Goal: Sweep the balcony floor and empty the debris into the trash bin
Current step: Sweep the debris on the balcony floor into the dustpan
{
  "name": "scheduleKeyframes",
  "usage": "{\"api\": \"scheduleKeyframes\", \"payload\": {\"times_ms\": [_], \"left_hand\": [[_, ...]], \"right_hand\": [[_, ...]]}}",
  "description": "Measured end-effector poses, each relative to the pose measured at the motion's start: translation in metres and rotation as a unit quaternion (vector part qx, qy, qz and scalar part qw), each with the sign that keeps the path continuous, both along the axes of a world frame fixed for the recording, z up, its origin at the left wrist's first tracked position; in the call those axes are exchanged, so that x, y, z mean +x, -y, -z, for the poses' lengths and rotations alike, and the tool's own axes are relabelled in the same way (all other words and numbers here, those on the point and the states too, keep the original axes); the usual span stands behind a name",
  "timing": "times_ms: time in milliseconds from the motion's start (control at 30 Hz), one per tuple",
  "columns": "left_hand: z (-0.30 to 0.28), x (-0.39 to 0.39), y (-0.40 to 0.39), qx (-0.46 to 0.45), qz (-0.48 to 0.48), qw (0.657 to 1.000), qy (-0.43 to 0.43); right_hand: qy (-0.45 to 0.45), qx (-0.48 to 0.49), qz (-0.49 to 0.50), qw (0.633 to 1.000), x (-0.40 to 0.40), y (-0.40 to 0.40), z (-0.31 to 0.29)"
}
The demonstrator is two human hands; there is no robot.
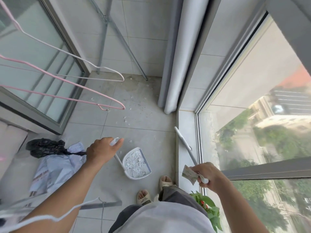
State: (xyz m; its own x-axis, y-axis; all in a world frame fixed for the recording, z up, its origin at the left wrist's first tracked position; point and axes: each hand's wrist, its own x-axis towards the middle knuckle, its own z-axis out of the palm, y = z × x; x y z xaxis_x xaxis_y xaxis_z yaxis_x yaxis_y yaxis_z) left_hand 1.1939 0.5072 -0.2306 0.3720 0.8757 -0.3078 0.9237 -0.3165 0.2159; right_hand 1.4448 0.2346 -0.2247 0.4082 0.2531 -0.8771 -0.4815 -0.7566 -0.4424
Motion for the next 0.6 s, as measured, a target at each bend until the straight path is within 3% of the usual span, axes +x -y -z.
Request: {"api": "scheduleKeyframes", "payload": {"times_ms": [233, 600], "left_hand": [[0.012, 0.011, 0.005, -0.025, -0.034, 0.998, -0.051], [0.020, 0.002, 0.015, -0.056, -0.127, 0.984, -0.112]], "right_hand": [[-0.026, 0.036, -0.035, 0.998, 0.030, -0.026, -0.013], [0.011, -0.013, -0.149, 0.989, 0.109, -0.110, 0.081]]}}
